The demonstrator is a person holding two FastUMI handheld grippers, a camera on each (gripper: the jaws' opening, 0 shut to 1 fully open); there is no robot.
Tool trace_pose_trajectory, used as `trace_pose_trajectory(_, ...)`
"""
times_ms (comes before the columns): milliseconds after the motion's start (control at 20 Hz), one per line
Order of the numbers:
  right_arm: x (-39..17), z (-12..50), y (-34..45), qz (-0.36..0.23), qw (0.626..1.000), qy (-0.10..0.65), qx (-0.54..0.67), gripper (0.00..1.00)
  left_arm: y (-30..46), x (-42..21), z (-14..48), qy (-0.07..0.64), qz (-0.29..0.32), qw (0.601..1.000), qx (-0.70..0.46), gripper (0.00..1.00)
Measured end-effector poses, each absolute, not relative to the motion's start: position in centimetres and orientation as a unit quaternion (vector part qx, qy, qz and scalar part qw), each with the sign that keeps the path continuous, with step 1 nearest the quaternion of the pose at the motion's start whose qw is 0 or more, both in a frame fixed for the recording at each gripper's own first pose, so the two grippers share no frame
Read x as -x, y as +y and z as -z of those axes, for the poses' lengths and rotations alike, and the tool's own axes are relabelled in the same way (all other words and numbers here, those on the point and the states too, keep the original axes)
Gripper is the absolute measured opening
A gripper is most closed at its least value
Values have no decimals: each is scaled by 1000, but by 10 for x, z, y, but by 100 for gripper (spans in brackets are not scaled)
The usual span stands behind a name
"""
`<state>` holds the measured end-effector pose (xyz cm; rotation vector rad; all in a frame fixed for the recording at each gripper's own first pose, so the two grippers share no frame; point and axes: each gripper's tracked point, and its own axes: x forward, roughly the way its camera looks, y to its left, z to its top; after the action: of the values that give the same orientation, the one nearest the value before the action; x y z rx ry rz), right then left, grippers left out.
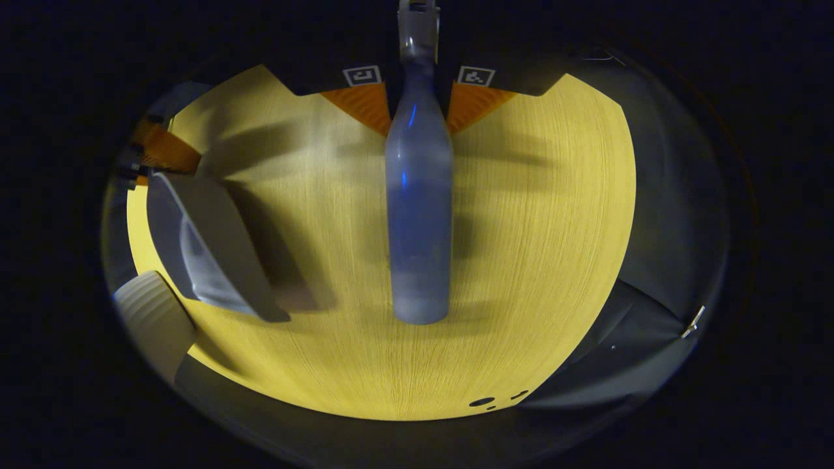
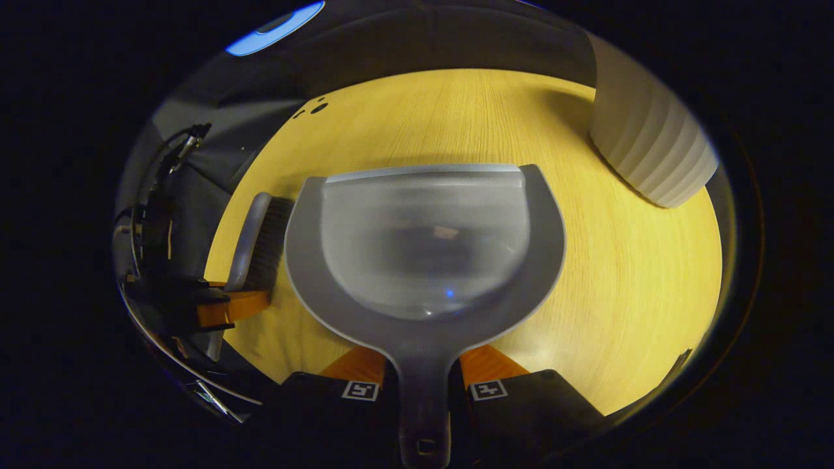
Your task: Pick up the small broom and dustpan from the desktop, sweep the trash into the dustpan with the broom, and then empty the trash into the garbage bin.
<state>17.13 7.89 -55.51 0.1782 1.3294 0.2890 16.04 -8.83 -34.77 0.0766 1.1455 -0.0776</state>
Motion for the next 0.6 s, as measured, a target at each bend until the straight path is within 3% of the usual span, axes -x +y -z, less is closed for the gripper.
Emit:
trace_pose_trajectory(150, -175, 553, 80, -117, 784, 603, -85, 36, -80, -161, 348, 543, 41, 837, -62, 26)
trace_pose_trajectory(250, -181, 556, 87, -116, 775, 613, -105, 37, -79, -161, 346, 544, 38, 835, -76, 33)
trace_pose_trajectory(350, -187, 555, 88, -110, 775, 612, -114, 42, -85, -161, 344, 542, 39, 836, -76, 31)
trace_pose_trajectory(450, -188, 556, 86, -111, 778, 609, -108, 49, -88, -160, 344, 540, 42, 838, -58, 41)
trace_pose_trajectory(500, -190, 554, 85, -113, 780, 606, -108, 55, -91, -158, 341, 537, 45, 841, -47, 53)
trace_pose_trajectory(600, -191, 546, 79, -107, 787, 599, -105, 75, -89, -160, 331, 523, 42, 850, -44, 76)
